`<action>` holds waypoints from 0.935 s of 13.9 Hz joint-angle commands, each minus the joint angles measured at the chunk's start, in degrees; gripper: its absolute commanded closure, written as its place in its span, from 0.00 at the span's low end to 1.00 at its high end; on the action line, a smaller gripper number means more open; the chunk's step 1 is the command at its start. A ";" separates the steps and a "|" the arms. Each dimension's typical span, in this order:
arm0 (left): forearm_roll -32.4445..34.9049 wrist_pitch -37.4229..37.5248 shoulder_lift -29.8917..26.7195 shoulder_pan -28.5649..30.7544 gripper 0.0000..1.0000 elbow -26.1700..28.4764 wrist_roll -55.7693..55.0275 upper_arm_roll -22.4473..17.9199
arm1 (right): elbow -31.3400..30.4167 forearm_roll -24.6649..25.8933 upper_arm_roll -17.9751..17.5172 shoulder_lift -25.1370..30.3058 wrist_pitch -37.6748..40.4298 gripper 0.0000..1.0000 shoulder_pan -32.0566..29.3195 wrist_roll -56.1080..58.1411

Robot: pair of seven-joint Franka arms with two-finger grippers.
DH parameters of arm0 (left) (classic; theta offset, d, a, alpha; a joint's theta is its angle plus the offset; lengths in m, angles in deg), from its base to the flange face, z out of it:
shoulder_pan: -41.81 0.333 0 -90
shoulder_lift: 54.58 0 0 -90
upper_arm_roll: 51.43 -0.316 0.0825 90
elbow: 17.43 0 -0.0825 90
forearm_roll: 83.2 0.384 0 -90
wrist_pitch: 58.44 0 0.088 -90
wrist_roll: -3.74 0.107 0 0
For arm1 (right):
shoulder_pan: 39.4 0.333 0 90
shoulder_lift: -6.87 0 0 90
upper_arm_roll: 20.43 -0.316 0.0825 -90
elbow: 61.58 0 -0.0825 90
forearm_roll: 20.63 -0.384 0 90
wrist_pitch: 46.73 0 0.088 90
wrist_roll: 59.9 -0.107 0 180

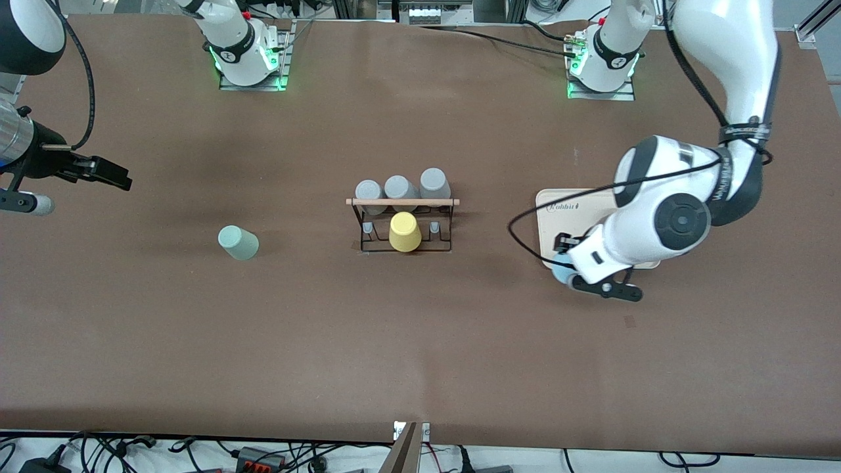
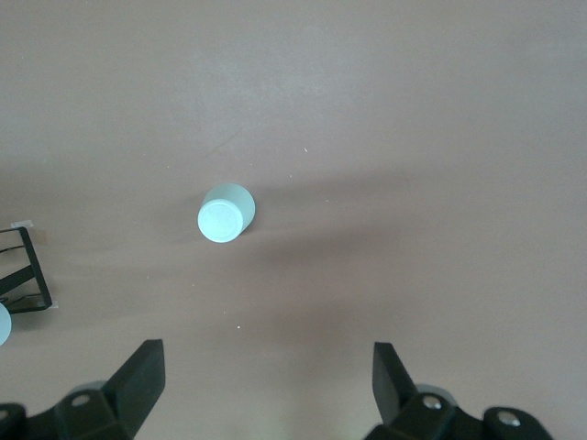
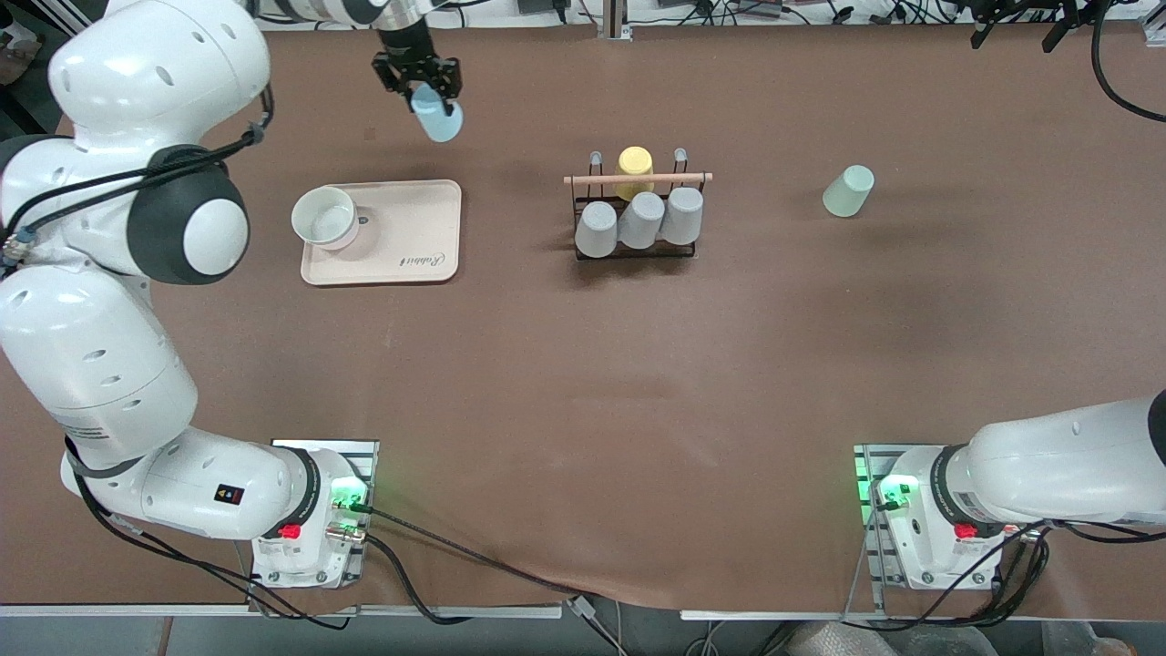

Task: Hang scattered cups on rack with three cups
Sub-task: 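Carry the light blue cup with the left gripper to the rack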

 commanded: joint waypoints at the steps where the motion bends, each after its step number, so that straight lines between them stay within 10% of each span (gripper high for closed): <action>1: -3.83 1.77 3.07 -4.71 0.63 -5.62 0.00 -0.43 | -0.15 -0.68 -0.07 0.30 0.18 0.00 -0.28 0.90; 13: -5.17 3.08 5.97 -18.43 0.64 -13.44 -7.30 -1.49 | -0.50 -0.68 -0.07 0.48 0.18 0.00 -0.37 0.90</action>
